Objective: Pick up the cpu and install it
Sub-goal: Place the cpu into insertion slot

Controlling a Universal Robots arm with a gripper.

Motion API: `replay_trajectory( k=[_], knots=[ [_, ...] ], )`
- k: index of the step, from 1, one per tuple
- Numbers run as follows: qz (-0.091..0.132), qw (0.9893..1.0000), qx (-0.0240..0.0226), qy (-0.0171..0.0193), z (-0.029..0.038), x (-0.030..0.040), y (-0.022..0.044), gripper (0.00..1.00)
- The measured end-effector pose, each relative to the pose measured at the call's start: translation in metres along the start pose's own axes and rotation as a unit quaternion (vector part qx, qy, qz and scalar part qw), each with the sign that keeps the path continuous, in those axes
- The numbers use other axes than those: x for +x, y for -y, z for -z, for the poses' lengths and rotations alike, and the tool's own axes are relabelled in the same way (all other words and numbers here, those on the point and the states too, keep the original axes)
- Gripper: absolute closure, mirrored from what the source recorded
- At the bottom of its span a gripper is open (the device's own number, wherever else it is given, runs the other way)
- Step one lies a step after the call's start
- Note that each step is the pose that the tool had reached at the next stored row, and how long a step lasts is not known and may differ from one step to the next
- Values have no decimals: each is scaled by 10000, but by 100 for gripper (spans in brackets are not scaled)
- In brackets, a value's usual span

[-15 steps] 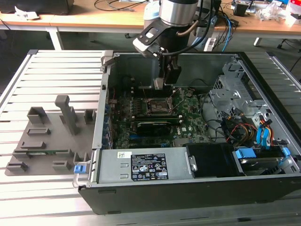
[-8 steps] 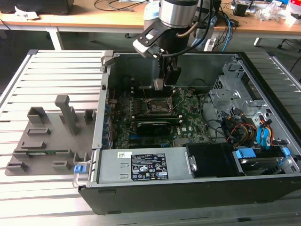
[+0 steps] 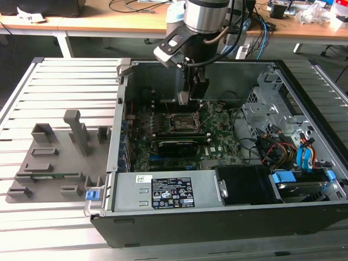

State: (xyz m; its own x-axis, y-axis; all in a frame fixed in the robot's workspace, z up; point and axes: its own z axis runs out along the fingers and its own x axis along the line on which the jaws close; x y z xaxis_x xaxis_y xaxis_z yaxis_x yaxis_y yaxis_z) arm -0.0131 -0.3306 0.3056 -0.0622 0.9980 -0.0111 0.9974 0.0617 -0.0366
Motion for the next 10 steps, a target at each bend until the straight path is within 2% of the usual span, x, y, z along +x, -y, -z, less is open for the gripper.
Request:
replay_trajectory(
  k=[10],
  knots=[
    [0, 10000, 0, 0, -40, 0, -1, 45]
  ],
)
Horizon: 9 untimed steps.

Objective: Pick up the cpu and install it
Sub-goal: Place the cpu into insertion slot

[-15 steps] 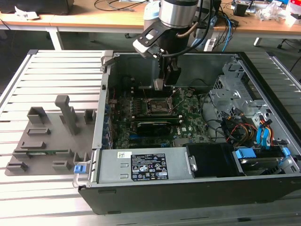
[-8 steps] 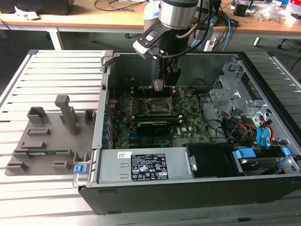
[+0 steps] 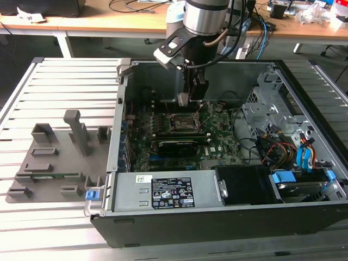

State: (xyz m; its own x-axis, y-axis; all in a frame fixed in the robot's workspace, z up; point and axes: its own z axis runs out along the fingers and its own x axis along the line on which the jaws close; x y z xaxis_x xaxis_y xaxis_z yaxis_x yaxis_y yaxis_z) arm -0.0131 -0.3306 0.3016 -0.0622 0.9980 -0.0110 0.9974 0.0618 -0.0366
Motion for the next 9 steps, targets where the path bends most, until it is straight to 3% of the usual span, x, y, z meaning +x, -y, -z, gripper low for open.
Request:
replay_trajectory(
  k=[9],
  knots=[
    [0, 10000, 0, 0, -43, 1, -2, 45]
  ],
)
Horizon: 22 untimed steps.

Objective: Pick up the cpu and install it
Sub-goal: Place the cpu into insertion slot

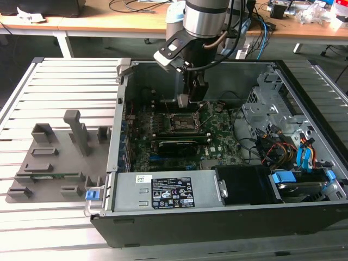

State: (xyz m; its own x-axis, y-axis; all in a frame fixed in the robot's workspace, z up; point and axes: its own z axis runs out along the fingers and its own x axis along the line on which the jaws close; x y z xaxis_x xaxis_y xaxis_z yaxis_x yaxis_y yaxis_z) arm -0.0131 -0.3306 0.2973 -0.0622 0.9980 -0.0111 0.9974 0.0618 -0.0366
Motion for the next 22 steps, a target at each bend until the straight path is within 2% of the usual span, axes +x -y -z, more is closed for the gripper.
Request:
replay_trajectory(
  k=[6, 14, 17, 20, 22],
  knots=[
    [0, 10000, 0, 0, -31, 0, -1, 45],
    [-1, 10000, 0, 0, -106, 3, -4, 45],
    [-1, 10000, 0, 0, -147, 3, -6, 45],
    [-1, 10000, 0, 0, -233, 4, -9, 45],
    [-1, 10000, 0, 0, -250, 4, -10, 45]
  ],
)
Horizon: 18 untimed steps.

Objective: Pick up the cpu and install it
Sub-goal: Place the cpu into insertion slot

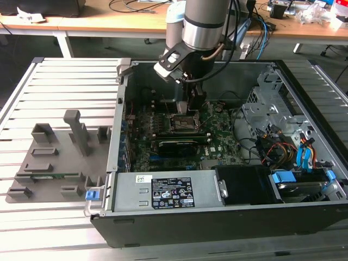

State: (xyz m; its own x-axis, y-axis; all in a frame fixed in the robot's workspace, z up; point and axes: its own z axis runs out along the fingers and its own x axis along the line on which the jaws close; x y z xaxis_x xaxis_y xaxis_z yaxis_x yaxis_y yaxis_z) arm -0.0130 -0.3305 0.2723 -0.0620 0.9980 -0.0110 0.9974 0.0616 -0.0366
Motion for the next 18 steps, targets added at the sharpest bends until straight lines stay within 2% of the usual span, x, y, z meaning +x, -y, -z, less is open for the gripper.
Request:
replay_trajectory(
  k=[10, 18],
  knots=[
    [0, 10000, 0, 0, -68, 1, -2, 45],
    [0, 10000, 0, 0, -193, 2, -7, 45]
  ],
)
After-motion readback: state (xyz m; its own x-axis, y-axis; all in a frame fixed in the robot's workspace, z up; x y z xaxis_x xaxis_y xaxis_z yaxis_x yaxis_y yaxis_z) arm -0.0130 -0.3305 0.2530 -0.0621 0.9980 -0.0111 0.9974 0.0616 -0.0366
